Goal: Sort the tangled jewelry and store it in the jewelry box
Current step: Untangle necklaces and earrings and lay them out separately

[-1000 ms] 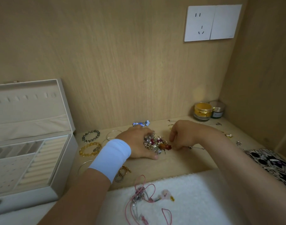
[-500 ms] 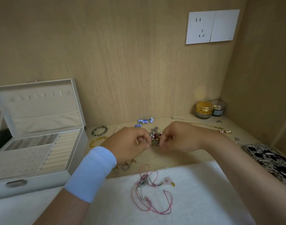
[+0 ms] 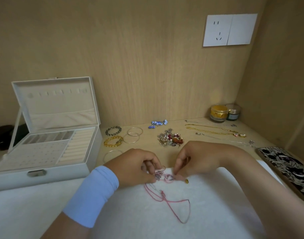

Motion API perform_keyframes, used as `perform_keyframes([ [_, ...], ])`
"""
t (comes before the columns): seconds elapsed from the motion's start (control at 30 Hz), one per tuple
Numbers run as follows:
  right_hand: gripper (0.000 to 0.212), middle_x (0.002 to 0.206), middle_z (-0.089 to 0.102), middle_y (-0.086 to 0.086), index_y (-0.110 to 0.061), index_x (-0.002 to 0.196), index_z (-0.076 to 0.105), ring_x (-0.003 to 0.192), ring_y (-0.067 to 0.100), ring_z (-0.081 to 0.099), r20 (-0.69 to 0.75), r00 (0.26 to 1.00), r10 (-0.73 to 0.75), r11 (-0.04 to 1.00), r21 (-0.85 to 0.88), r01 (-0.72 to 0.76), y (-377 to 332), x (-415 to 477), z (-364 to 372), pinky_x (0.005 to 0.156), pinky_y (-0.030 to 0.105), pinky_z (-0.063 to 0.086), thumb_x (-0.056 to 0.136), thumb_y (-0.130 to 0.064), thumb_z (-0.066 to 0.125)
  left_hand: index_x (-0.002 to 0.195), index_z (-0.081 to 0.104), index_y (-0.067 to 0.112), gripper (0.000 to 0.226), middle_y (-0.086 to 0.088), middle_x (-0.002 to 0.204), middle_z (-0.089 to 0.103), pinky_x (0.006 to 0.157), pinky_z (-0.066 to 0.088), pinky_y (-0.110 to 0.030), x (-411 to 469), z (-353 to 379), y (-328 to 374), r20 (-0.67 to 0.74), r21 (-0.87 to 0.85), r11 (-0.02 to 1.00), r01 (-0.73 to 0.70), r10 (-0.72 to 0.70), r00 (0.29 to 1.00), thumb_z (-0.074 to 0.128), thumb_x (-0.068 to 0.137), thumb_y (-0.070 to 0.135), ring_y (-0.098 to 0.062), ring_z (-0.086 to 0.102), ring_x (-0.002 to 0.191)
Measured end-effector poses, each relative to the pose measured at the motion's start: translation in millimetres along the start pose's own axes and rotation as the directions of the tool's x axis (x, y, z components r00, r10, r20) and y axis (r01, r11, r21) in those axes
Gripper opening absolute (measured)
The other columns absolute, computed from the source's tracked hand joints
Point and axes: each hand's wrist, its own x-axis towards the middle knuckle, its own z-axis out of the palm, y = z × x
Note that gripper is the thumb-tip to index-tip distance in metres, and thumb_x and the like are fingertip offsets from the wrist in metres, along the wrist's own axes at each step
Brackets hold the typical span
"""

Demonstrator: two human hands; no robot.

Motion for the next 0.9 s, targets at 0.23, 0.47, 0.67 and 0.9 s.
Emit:
perform_keyframes([
  [0.23,0.007,0.072,0.072,-0.010,-0.025,0.087,0.077,0.061,-0.006,0.057,0.009,0.998,0.069,0.992,-0.111,-0.067,-4,-14,-1,0.058,0.012,0.044,0.080,-0.023,0.078,0.091,0.074,0.028,0.016,0.014,0.081,0.068,0.061,0.039,-0.006,-5,-1,1,0.010,0.120,0.993,0.024,-0.025,1.000,0.080,0.078,0.022,0.009,0.054,0.061],
  [0.47,0.020,0.096,0.076,-0.003,-0.026,0.098,0.075,0.083,0.008,0.066,0.056,0.971,0.232,0.936,-0.285,-0.208,-16,-21,-4,0.073,0.024,0.052,0.078,-0.023,0.071,0.083,0.067,0.030,0.014,0.010,0.080,0.071,0.068,0.048,-0.019,-8,-4,-1,-0.060,0.054,0.998,0.024,-0.021,0.998,0.066,0.089,0.017,0.004,0.057,0.062],
  [0.67,0.013,0.089,0.071,-0.011,-0.026,0.098,0.075,0.078,0.000,0.060,-0.087,0.996,-0.012,0.984,-0.176,-0.004,-26,11,19,0.071,0.015,0.049,0.090,-0.026,0.066,0.091,0.065,0.016,0.008,0.000,0.071,0.073,0.063,0.053,-0.026,-15,-17,1,-0.084,-0.211,0.977,0.032,-0.051,0.995,0.061,0.095,0.011,-0.012,0.067,0.063],
  [0.9,0.020,0.088,0.067,0.008,-0.019,0.103,0.074,0.069,0.011,0.059,-0.001,1.000,-0.005,1.000,0.020,0.005,-12,5,17,0.050,0.014,0.047,0.084,-0.010,0.076,0.103,0.061,0.026,0.020,0.009,0.082,0.076,0.058,0.045,-0.020,-41,-33,13,0.231,0.160,0.939,0.304,-0.335,0.913,0.071,0.085,0.027,-0.013,0.067,0.063],
])
